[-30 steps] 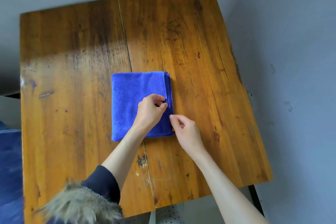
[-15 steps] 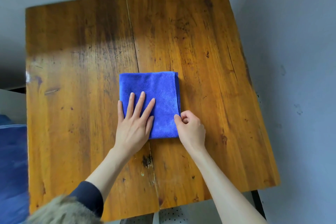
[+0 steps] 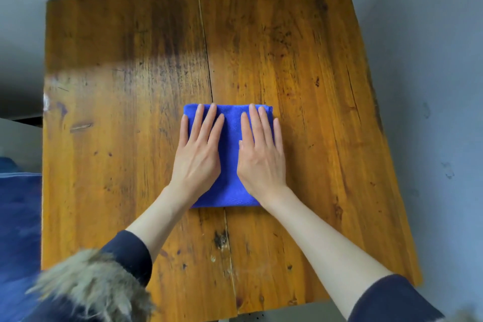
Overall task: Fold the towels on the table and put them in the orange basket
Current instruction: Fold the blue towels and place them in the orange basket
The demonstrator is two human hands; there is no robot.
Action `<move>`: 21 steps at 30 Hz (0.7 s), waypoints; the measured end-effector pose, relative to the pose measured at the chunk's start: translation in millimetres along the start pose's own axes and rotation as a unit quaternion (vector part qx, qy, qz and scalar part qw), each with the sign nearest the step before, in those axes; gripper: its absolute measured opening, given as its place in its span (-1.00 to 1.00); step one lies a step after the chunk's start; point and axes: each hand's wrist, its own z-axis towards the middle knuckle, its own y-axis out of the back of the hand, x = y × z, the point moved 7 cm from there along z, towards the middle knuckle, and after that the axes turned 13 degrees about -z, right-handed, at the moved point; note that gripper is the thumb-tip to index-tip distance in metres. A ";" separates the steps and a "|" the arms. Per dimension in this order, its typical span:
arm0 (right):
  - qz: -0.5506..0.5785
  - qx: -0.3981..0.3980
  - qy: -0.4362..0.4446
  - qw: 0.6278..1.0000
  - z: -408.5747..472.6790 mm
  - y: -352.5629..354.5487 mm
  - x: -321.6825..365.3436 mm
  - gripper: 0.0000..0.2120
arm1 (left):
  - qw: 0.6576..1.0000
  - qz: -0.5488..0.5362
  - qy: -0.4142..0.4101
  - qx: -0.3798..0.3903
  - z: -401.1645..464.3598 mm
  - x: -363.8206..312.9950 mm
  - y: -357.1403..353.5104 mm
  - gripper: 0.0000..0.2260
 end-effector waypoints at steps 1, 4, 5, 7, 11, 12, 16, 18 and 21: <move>-0.014 0.020 0.006 1.000 5.1 -8.6 -0.6 -0.51 | 1.000 0.002 0.003 -0.003 4.7 3.5 -1.3 -0.52; -0.020 0.053 -0.009 0.998 9.9 -26.4 -13.6 -0.46 | 1.000 0.004 -0.002 -0.009 8.6 11.7 -8.0 -0.54; -0.011 0.051 -0.009 0.999 9.4 -28.3 -15.8 -0.45 | 1.000 0.006 -0.005 -0.009 7.5 14.3 -10.6 -0.53; 0.015 0.044 -0.006 0.999 8.6 -30.0 -17.3 -0.45 | 1.000 0.011 -0.006 -0.014 5.9 18.2 -13.9 -0.52; 0.040 0.043 -0.004 0.998 10.5 -31.4 -17.6 -0.46 | 1.000 0.015 0.002 -0.013 8.3 20.8 -14.3 -0.52; 0.041 0.050 -0.004 0.998 11.0 -31.1 -17.6 -0.46 | 1.000 0.017 0.003 -0.007 8.6 19.6 -13.6 -0.51; 0.022 0.038 -0.001 0.999 2.6 -18.8 -16.0 -0.52 | 1.000 0.001 0.012 0.000 1.9 10.9 -7.3 -0.52; 0.019 0.011 0.016 1.000 -11.3 -11.6 -9.9 -0.55 | 0.999 -0.028 0.003 -0.019 -10.6 5.8 -3.6 -0.55; 0.008 0.016 0.033 0.999 -31.7 -16.0 -3.9 -0.55 | 0.999 -0.035 -0.010 -0.018 -31.7 2.5 -10.1 -0.57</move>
